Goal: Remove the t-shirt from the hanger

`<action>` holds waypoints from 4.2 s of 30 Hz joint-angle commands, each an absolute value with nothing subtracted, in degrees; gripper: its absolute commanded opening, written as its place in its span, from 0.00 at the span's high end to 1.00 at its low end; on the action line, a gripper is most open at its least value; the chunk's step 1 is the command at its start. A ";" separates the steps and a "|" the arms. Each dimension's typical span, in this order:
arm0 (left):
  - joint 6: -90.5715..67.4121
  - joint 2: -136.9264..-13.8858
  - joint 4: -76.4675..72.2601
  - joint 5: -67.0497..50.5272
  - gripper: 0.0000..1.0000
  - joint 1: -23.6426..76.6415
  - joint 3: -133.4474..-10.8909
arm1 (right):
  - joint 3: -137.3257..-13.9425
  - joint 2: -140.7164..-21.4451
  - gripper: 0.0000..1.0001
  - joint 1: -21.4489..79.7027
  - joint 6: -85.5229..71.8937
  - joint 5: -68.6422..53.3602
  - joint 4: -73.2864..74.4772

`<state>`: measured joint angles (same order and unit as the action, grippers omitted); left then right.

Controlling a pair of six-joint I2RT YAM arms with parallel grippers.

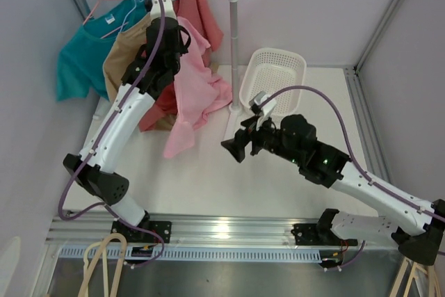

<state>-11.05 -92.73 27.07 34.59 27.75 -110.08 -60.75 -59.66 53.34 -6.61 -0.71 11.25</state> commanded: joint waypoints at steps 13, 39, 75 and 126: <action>-34.89 -89.30 51.25 58.79 0.99 35.86 -110.22 | -54.84 -67.40 0.01 62.84 -2.90 9.58 -15.29; -32.96 -89.83 46.76 62.49 0.99 37.35 -107.05 | -61.35 -76.99 0.14 70.93 -3.87 24.61 -11.78; -25.40 -102.67 51.77 43.96 0.99 30.85 -131.15 | -46.05 -68.81 1.00 81.40 -13.98 40.00 -9.57; -0.09 -83.49 21.19 2.11 0.99 21.09 -109.25 | -142.78 -95.61 1.00 29.81 -1.40 11.79 31.64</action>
<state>-2.28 -83.44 27.77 1.37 21.45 -106.54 -134.78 -92.01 33.19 -0.89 19.31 29.04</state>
